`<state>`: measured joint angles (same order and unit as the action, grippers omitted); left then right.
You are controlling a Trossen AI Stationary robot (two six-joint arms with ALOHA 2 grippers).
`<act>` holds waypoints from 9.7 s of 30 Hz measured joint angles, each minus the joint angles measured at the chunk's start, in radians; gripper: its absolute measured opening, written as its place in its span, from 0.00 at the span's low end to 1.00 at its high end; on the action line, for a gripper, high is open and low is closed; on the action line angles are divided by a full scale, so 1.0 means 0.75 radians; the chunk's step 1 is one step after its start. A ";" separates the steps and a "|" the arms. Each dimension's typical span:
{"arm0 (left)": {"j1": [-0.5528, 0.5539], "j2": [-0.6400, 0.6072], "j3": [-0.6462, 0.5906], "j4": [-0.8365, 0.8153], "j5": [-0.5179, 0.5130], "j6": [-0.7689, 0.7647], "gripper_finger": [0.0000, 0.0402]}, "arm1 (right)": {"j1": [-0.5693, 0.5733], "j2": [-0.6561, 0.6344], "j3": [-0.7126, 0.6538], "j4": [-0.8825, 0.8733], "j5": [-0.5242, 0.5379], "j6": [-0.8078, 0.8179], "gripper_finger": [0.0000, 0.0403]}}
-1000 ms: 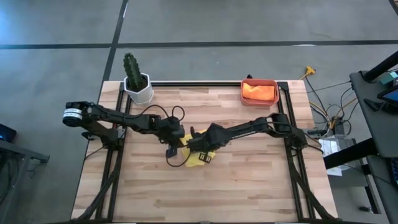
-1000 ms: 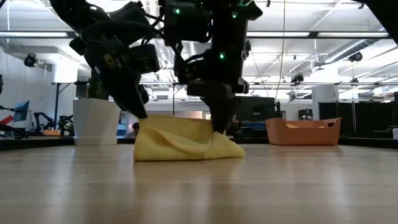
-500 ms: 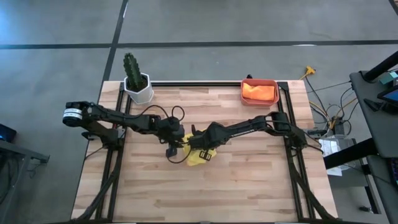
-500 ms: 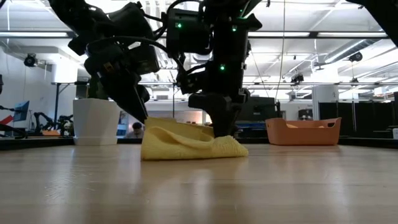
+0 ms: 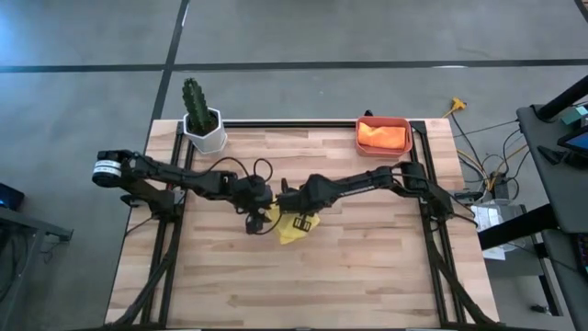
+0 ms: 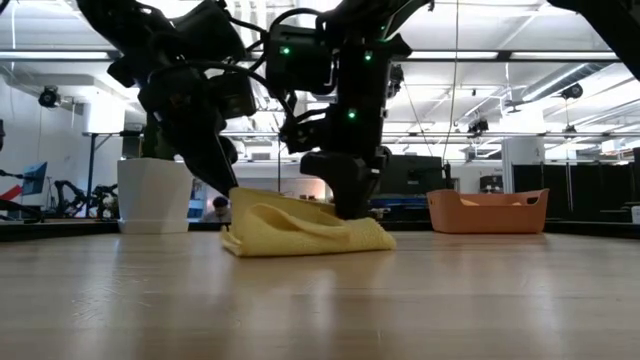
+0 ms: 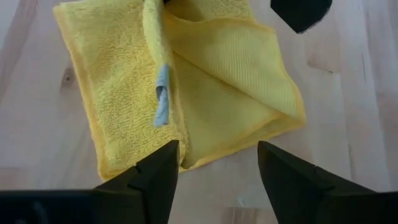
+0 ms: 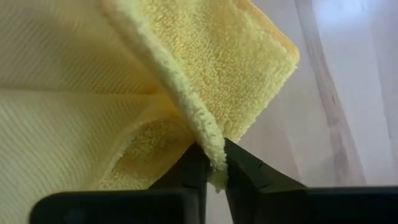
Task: Roll microfiber towels into tight, uniform cylinder then place into a basket
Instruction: Fold the yellow towel
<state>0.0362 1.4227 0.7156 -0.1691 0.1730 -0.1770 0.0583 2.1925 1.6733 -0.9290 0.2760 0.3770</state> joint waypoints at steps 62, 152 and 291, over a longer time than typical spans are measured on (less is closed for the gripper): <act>-0.269 0.368 0.127 0.608 -0.103 -0.064 0.50 | -0.044 -0.811 -0.918 0.949 -0.686 -0.091 0.46; -0.260 0.497 0.342 0.213 -0.226 -0.281 0.01 | -0.026 -0.482 -1.080 1.319 -0.577 -0.352 0.17; -0.175 0.541 0.503 0.039 -0.200 -0.352 0.40 | 0.000 -0.564 -1.086 1.227 -0.388 -0.230 0.11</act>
<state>-0.0949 1.8282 1.0932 -0.1395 0.0229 -0.4410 0.0586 1.7695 0.8589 -0.0090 -0.0147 0.2043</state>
